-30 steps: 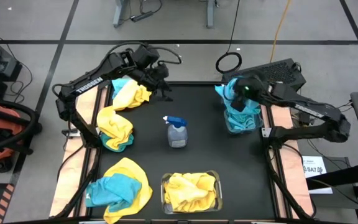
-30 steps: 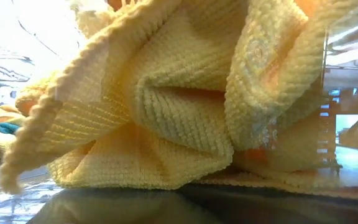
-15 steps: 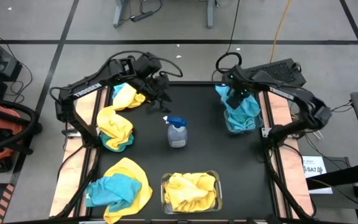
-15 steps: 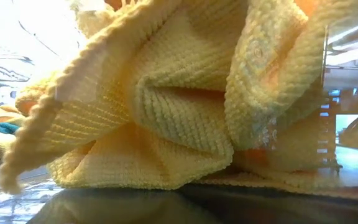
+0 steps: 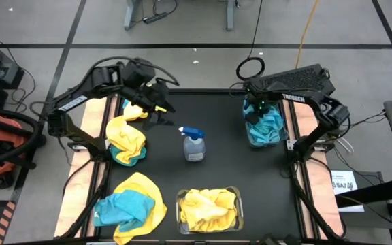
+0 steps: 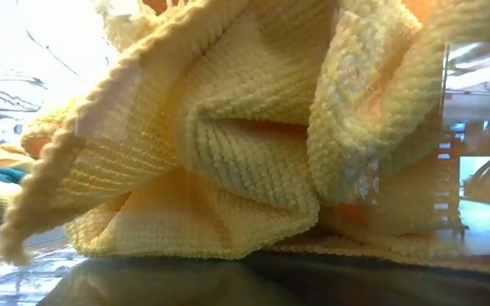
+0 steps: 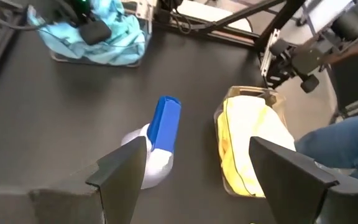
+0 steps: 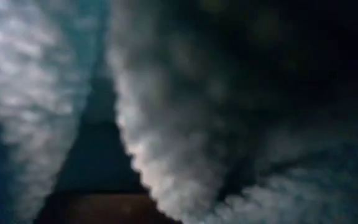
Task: Sort microfiber towel by color & place in baskets
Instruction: Put the blue towel into the top transparent bin
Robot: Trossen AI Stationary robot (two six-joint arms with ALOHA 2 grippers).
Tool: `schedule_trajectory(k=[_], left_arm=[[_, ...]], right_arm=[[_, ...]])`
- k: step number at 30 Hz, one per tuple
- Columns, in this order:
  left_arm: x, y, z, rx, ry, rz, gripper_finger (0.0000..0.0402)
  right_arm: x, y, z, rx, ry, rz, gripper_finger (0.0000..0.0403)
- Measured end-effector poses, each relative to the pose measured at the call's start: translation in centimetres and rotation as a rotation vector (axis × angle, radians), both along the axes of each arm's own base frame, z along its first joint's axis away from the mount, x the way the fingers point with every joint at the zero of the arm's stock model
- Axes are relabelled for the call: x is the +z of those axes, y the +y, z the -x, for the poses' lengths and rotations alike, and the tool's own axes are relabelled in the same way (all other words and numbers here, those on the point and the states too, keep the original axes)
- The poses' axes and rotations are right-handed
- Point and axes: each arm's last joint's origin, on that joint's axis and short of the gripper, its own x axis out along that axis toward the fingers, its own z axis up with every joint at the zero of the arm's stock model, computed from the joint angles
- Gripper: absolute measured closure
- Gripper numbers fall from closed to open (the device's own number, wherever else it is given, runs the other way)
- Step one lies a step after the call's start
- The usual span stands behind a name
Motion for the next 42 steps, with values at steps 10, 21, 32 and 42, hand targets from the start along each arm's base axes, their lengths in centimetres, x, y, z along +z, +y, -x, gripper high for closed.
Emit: schedule_trajectory(k=[10,21,32,42], left_arm=[[1.1,-0.4,1.7,0.042,-0.033,-0.034,0.0114],[1.1,-0.4,1.7,0.045,-0.034,-0.034,0.0114],[1.2,-0.5,1.8,0.046,-0.036,-0.035,0.0114],[0.9,-0.9,3.3,0.061,0.055,-0.019,0.0114]], right_arm=[[0.6,0.2,0.1,0.003,-0.038,-0.001,0.0350],[5.6,2.5,1.8,-0.019,-0.179,0.056,0.0232],[10.5,5.4,4.0,-0.033,-0.386,0.169,0.0171],[13.3,7.6,5.7,-0.016,-0.518,0.215,0.0172]])
